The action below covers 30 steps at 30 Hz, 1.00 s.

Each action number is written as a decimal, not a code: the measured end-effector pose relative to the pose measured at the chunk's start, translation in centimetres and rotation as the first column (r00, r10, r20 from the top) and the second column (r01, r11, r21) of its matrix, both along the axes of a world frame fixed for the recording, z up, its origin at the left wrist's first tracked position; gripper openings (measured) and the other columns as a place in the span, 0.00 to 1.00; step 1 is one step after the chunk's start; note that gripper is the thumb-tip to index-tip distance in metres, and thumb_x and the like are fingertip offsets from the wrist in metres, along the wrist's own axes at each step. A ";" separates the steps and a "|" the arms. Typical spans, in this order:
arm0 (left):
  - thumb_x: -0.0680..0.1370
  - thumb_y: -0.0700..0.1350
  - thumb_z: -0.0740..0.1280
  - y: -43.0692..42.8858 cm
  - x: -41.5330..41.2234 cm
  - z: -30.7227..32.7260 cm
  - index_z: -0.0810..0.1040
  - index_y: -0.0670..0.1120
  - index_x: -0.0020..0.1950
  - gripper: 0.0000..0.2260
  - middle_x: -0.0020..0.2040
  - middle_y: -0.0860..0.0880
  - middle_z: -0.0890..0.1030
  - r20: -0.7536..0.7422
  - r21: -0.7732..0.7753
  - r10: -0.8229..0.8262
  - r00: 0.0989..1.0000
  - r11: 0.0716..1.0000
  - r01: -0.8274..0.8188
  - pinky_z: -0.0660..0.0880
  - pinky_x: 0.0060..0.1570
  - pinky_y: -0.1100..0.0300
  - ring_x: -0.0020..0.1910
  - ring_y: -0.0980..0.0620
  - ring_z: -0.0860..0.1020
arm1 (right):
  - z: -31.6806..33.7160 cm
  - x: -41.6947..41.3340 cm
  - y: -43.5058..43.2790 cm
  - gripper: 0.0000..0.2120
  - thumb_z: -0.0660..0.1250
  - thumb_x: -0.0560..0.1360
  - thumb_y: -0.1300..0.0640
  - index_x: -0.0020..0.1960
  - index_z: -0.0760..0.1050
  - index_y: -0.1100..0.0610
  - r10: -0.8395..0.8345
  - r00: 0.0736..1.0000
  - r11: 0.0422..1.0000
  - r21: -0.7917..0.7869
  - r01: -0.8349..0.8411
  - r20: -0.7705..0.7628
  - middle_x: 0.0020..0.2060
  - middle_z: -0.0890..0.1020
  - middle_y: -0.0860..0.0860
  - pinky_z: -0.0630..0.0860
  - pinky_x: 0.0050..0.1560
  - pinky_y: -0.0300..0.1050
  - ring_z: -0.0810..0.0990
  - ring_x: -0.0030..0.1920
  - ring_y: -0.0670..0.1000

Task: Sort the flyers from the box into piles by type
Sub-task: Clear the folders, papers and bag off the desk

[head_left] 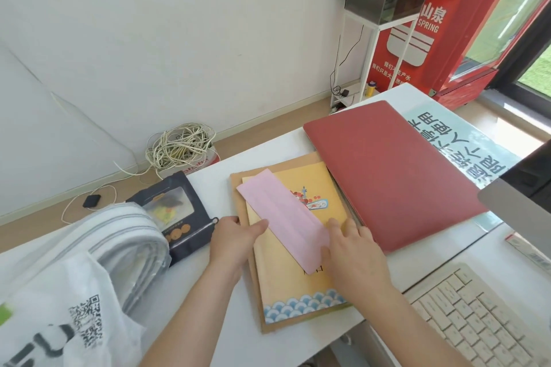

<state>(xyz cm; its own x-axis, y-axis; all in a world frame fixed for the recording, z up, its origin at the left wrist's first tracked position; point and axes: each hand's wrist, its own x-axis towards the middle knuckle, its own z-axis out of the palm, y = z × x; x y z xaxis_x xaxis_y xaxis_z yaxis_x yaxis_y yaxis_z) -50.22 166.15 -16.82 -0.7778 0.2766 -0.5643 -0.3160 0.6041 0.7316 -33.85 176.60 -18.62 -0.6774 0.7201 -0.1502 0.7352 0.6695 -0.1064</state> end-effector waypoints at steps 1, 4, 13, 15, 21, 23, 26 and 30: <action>0.68 0.48 0.77 0.2 -0.3 0.1 0.78 0.37 0.50 0.19 0.49 0.46 0.82 0.040 0.034 0.010 0.999 0.999 -0.011 0.75 0.47 0.56 0.49 0.45 0.80 | 0.2 -0.2 0.2 0.28 0.56 0.79 0.47 0.76 0.53 0.54 -0.003 1.000 1.000 -0.025 0.003 -0.008 0.65 0.70 0.55 0.73 0.55 0.47 0.69 0.61 0.56; 0.69 0.46 0.77 1.0 -0.6 0.7 0.72 0.39 0.52 0.19 0.51 0.49 0.76 0.138 0.061 0.039 0.990 0.997 -0.048 0.69 0.47 0.59 0.48 0.51 0.74 | 0.9 -0.4 1.1 0.31 0.59 0.76 0.40 0.74 0.55 0.50 -0.016 0.999 0.997 -0.071 0.014 -0.027 0.58 0.75 0.52 0.72 0.52 0.47 0.71 0.57 0.55; 0.58 0.44 0.80 1.8 1.0 1.7 0.69 0.44 0.58 0.33 0.54 0.46 0.79 0.053 0.219 0.073 0.996 0.972 -0.083 0.78 0.50 0.44 0.50 0.43 0.80 | 2.9 0.6 2.5 0.30 0.64 0.71 0.34 0.69 0.63 0.45 -0.067 0.984 0.972 -0.232 0.027 -0.166 0.52 0.81 0.47 0.73 0.46 0.48 0.77 0.54 0.53; 0.62 0.40 0.80 0.6 0.7 3.2 0.71 0.47 0.53 0.25 0.51 0.48 0.80 -0.093 0.219 0.071 0.993 0.975 -0.049 0.78 0.50 0.43 0.48 0.45 0.80 | 3.4 1.3 4.0 0.29 0.64 0.72 0.35 0.69 0.64 0.43 -0.131 0.958 0.940 -0.340 0.038 -0.255 0.56 0.80 0.46 0.74 0.50 0.46 0.77 0.56 0.51; 0.63 0.35 0.78 -0.6 -2.2 12.8 0.73 0.51 0.51 0.23 0.47 0.52 0.83 -0.354 0.400 0.107 0.929 0.915 0.048 0.79 0.44 0.47 0.44 0.49 0.82 | 3.0 3.9 14.7 0.32 0.58 0.76 0.36 0.75 0.54 0.47 -0.388 0.921 0.916 -0.113 0.384 -0.015 0.73 0.62 0.55 0.64 0.66 0.62 0.57 0.73 0.61; 0.65 0.33 0.77 2.0 -2.8 13.8 0.74 0.47 0.56 0.23 0.49 0.49 0.84 -0.240 0.508 0.112 0.964 0.861 0.026 0.80 0.42 0.48 0.44 0.48 0.83 | 1.7 4.3 17.6 0.32 0.56 0.76 0.37 0.75 0.52 0.49 -0.471 0.881 0.869 -0.154 0.471 0.039 0.74 0.58 0.61 0.59 0.69 0.64 0.54 0.73 0.66; 0.66 0.31 0.75 8.0 -2.8 11.3 0.72 0.41 0.58 0.24 0.50 0.44 0.83 -0.049 0.577 0.051 0.998 0.817 -0.013 0.81 0.42 0.46 0.44 0.44 0.83 | 1.1 4.1 20.4 0.32 0.49 0.76 0.37 0.73 0.56 0.54 -0.551 0.833 0.817 -0.235 0.526 -0.051 0.71 0.63 0.65 0.56 0.71 0.62 0.60 0.71 0.68; 0.60 0.38 0.78 15.8 -0.8 4.6 0.71 0.45 0.58 0.29 0.52 0.48 0.81 -0.028 0.469 -0.074 0.997 0.880 0.078 0.79 0.49 0.47 0.48 0.47 0.81 | 2.0 3.6 21.2 0.33 0.45 0.77 0.34 0.76 0.56 0.51 -0.653 0.734 0.731 -0.408 0.546 -0.187 0.73 0.63 0.61 0.55 0.71 0.59 0.61 0.72 0.65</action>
<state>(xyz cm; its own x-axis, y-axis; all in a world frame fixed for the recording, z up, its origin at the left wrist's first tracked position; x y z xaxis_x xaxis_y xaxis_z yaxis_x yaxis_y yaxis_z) -50.99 181.99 -12.18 -0.7479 0.5659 -0.3469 -0.2750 0.2115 0.9379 -30.20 197.81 -16.65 -0.1647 0.9391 -0.3015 0.8624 -0.0112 -0.5061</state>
